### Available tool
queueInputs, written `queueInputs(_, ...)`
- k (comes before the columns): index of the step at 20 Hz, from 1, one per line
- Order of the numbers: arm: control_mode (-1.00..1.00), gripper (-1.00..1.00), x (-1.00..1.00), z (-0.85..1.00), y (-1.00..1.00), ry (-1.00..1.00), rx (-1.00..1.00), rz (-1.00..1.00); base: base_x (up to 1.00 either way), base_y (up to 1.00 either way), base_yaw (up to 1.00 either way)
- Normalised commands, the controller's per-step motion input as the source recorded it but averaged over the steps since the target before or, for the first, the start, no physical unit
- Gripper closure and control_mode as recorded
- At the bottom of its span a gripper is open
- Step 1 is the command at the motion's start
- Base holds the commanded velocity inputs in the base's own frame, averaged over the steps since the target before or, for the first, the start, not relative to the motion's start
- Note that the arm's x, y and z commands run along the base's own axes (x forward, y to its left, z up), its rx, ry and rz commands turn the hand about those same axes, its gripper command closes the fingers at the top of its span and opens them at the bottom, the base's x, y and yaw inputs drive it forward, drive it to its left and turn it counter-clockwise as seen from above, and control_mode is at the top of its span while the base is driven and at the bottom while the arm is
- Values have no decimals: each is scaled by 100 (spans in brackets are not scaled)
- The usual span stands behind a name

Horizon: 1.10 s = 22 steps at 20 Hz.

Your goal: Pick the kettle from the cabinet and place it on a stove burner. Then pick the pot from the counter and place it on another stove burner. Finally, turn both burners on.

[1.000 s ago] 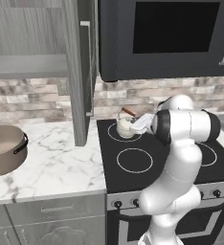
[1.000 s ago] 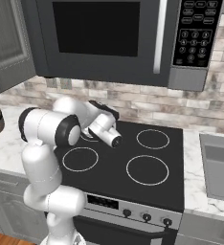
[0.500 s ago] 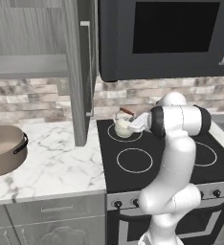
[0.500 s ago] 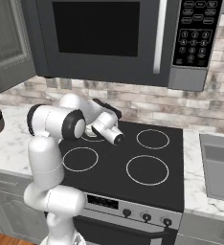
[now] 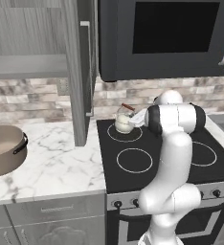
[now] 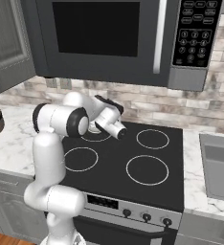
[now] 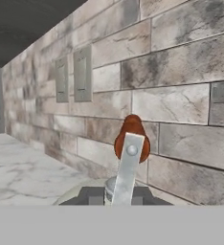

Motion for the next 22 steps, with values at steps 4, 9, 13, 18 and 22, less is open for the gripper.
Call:
queueInputs(4,-100,100,-2,-10,0,0,0,0,0,0,0)
queueInputs(9,-100,-100,-9,-9,3,0,-2,0,0,0,0)
queueInputs(13,-100,-100,-5,-3,10,0,-1,0,0,0,0)
queueInputs(18,-100,-100,-2,-2,3,-1,0,0,0,0,0)
queueInputs(22,-100,-100,-12,0,0,-2,0,3,0,0,0)
